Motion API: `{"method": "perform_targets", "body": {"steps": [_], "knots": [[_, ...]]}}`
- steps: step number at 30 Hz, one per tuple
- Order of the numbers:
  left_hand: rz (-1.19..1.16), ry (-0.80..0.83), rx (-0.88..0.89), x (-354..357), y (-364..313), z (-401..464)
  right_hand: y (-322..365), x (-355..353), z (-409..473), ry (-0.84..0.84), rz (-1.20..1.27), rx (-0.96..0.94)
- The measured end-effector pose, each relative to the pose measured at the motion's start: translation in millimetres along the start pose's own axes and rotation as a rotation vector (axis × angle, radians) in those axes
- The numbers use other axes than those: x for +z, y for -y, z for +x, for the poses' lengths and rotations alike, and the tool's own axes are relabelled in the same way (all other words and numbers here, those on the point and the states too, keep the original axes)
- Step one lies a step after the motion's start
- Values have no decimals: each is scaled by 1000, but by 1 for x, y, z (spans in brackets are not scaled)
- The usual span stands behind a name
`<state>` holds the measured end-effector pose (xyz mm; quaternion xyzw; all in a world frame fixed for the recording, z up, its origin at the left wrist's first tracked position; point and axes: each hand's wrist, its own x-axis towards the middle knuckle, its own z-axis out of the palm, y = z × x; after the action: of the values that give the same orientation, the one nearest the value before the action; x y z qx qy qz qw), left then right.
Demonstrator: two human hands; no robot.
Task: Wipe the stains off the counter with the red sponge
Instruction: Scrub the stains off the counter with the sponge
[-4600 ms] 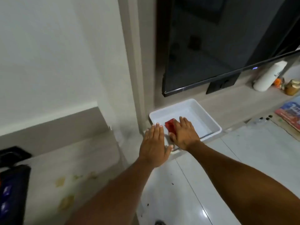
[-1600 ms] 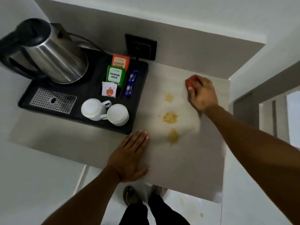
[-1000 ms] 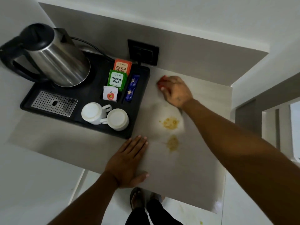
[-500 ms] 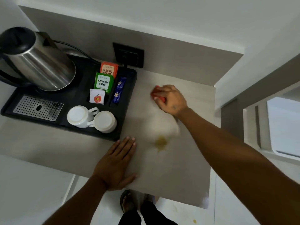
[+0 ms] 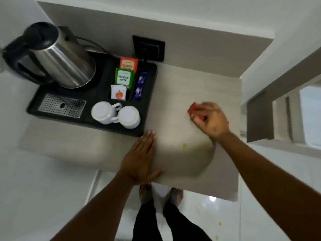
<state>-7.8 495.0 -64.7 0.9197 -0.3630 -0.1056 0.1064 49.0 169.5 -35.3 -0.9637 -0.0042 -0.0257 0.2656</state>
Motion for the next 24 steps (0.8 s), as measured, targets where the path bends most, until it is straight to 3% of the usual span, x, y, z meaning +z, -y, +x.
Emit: {"method": "perform_targets", "body": {"steps": [3, 6, 10, 12, 14, 17, 21, 24], "knots": [[-31, 0, -4, -1, 1, -2, 23, 12, 41, -76, -23, 58], [-76, -23, -43, 2, 0, -6, 70, 37, 45, 24, -41, -20], [-112, -64, -96, 6, -1, -13, 108, 61, -17, 99, -16, -244], [-101, -86, -79, 8, 0, -16, 103, 61, -66, 157, -13, -265], [-88, -85, -65, 9, 1, -16, 82, 52, -113, 149, -32, -210], [-58, -68, -65, 8, 2, -15, 36, 26, -137, -17, -42, 42], [-24, 12, -46, 4, 1, -15, 8, 8, -68, -192, -119, 397], [34, 69, 6, 1, 7, -17, 38, 24, -31, -237, -113, 425]]}}
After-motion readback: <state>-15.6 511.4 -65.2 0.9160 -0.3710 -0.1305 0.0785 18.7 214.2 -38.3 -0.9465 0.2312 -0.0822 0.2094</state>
